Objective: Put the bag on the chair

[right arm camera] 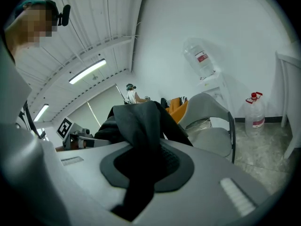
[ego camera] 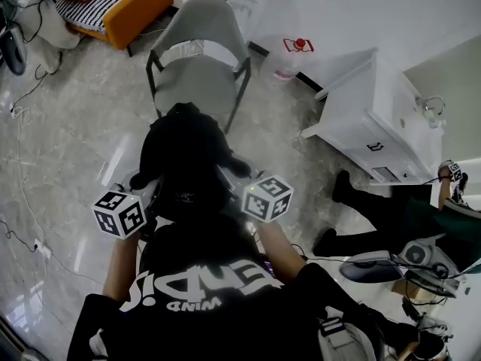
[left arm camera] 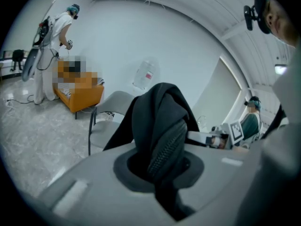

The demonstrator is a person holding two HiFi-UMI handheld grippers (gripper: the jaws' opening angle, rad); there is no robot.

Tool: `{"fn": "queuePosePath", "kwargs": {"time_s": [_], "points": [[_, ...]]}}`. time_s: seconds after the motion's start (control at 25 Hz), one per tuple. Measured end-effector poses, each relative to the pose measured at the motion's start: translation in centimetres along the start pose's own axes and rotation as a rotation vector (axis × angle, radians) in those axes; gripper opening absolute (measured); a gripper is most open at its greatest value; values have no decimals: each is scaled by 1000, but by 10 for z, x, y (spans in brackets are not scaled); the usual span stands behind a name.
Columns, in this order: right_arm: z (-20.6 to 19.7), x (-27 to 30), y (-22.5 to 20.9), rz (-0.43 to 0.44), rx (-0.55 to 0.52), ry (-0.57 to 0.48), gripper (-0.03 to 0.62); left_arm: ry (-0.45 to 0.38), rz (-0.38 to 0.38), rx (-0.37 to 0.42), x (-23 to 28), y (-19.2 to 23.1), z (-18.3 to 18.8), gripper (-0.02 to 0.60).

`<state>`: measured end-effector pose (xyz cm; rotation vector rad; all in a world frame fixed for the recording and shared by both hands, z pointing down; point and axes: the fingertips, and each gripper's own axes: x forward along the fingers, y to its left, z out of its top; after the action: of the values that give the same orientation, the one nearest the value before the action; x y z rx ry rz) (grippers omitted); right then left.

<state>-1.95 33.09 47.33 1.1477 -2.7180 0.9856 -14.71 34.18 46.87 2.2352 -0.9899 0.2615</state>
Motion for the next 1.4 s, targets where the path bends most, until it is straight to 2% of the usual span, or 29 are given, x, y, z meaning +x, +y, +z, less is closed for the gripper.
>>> {"fn": "queuePosePath", "kwargs": {"time_s": [0.28, 0.76, 0.96, 1.4], "points": [[52, 37, -48, 23, 23, 8, 55, 18, 38, 15, 53, 21, 54, 34], [128, 83, -120, 72, -12, 54, 55, -42, 103, -5, 132, 48, 127, 34], [147, 101, -145, 60, -12, 64, 55, -43, 97, -10, 159, 62, 145, 34], [185, 158, -201, 13, 23, 61, 55, 7, 63, -10, 221, 110, 194, 34]]}}
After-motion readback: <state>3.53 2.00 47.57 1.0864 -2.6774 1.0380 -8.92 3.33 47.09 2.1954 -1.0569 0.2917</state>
